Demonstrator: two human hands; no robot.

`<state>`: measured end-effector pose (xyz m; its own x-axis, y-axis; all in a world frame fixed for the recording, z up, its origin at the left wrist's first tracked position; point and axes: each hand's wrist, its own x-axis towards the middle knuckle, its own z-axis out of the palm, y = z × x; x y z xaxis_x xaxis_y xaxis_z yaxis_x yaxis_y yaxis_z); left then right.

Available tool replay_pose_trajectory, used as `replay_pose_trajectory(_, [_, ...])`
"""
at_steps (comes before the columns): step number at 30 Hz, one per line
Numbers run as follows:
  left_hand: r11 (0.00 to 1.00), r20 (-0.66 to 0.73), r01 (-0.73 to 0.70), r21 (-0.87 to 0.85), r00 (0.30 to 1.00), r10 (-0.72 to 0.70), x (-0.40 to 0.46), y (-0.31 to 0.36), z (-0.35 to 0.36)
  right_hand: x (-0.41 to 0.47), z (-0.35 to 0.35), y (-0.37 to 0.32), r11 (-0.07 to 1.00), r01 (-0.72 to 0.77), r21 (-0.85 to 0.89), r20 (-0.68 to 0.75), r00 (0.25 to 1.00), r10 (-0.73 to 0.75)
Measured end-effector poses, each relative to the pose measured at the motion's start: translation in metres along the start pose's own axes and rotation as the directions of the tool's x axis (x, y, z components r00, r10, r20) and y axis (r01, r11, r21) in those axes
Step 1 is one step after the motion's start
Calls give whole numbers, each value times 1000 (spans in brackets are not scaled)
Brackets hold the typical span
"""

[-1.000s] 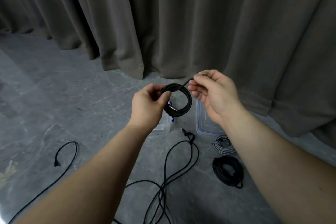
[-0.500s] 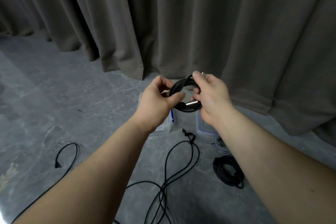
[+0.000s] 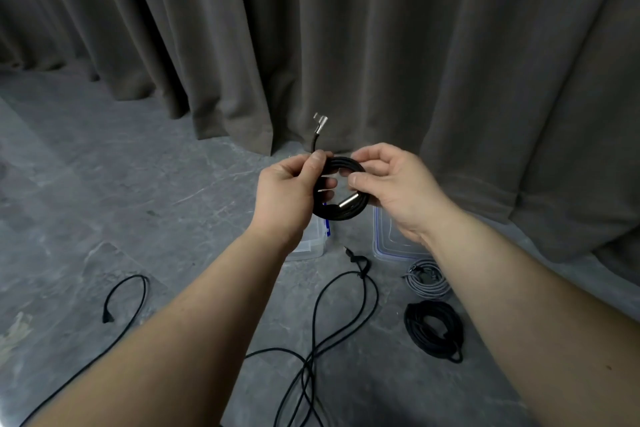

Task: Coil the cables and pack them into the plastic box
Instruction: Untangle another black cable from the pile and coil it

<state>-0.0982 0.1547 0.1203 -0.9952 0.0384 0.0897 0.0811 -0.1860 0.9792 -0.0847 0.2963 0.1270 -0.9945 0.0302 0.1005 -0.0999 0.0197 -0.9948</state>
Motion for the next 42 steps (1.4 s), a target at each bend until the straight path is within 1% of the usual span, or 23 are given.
replay_pose_trajectory(3, [999,-21,35,-2,999,-35,1,1,2,1,-2,1,986,86,-144,-34,995,-91])
replay_pose_trajectory(6, [996,5,85,-18,996,-85,2,3,4,1,-6,0,964,163,-208,-36,984,-174])
replay_pose_trajectory(10, [992,19,125,-31,992,-125,3,3,6,1,-8,-1,941,221,-257,-7,973,-231])
replay_pose_trajectory(14, [980,33,155,-123,988,-152,4,2,4,1,-9,0,930,245,-273,-1,967,-255])
replay_pose_trajectory(15, [979,38,164,-123,986,-160,4,2,3,1,-9,1,926,248,-283,-4,966,-260])
replay_pose_trajectory(20, [981,53,187,41,980,-189,6,4,2,1,-4,7,907,269,-324,-41,954,-297])
replay_pose_trajectory(23, [979,58,193,71,979,-197,8,5,-2,2,1,8,895,276,-350,-79,944,-321])
replay_pose_trajectory(27, [973,5,208,98,978,-209,10,6,-6,3,11,9,868,298,-398,-90,929,-360])
replay_pose_trajectory(30, [963,-8,228,146,973,-229,9,6,-7,4,9,11,869,296,-396,-102,927,-362])
replay_pose_trajectory(33, [960,39,264,93,962,-269,8,6,-10,2,4,11,912,234,-336,-62,961,-270])
replay_pose_trajectory(36, [947,119,320,-30,942,-314,6,6,-12,1,2,10,959,197,-204,-23,978,-206])
replay_pose_trajectory(38, [914,211,384,-132,912,-353,5,7,-13,3,2,10,975,189,-120,-32,980,-194])
replay_pose_trajectory(40, [889,306,428,-160,878,-368,2,10,-13,3,2,8,974,206,-94,-66,975,-212])
replay_pose_trajectory(42, [885,345,437,-161,865,-364,1,10,-13,4,1,8,968,226,-109,-81,969,-235])
